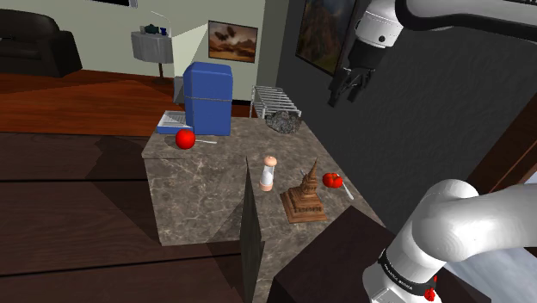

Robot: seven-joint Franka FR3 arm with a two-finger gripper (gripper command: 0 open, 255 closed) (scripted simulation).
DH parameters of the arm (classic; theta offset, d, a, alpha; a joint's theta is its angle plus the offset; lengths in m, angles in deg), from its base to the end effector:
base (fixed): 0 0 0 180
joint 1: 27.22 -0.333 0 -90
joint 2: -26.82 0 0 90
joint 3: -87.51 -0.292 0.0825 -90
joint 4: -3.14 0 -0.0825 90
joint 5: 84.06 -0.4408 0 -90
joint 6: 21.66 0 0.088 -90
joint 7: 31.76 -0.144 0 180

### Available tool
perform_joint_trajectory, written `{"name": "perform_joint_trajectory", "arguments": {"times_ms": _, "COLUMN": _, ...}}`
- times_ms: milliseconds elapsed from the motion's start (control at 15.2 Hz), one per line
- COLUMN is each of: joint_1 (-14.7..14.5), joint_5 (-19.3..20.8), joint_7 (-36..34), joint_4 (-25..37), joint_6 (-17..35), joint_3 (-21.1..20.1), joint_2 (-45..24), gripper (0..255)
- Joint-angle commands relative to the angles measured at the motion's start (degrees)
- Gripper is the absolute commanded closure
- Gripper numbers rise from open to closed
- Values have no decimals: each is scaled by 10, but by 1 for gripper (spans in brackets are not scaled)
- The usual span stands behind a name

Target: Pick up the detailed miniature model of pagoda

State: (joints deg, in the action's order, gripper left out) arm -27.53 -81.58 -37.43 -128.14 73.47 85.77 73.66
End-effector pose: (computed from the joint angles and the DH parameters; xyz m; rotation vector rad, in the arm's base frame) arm 0.3873 0.0100 0.5927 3.0722 -0.1089 0.2931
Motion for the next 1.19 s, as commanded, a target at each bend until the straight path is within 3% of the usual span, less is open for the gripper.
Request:
{"name": "perform_joint_trajectory", "arguments": {"times_ms": 0, "joint_1": 0, "joint_5": 0, "joint_7": 0, "joint_4": 0, "joint_6": 0, "joint_3": 0, "joint_2": 0, "gripper": 0}}
{"name": "perform_joint_trajectory", "arguments": {"times_ms": 528, "joint_1": -28, "joint_5": 37, "joint_7": 186, "joint_4": -28, "joint_6": 51, "joint_3": 86, "joint_2": -114, "gripper": 0}}
{"name": "perform_joint_trajectory", "arguments": {"times_ms": 1122, "joint_1": -50, "joint_5": 72, "joint_7": 385, "joint_4": -17, "joint_6": 114, "joint_3": 157, "joint_2": -288, "gripper": 0}}
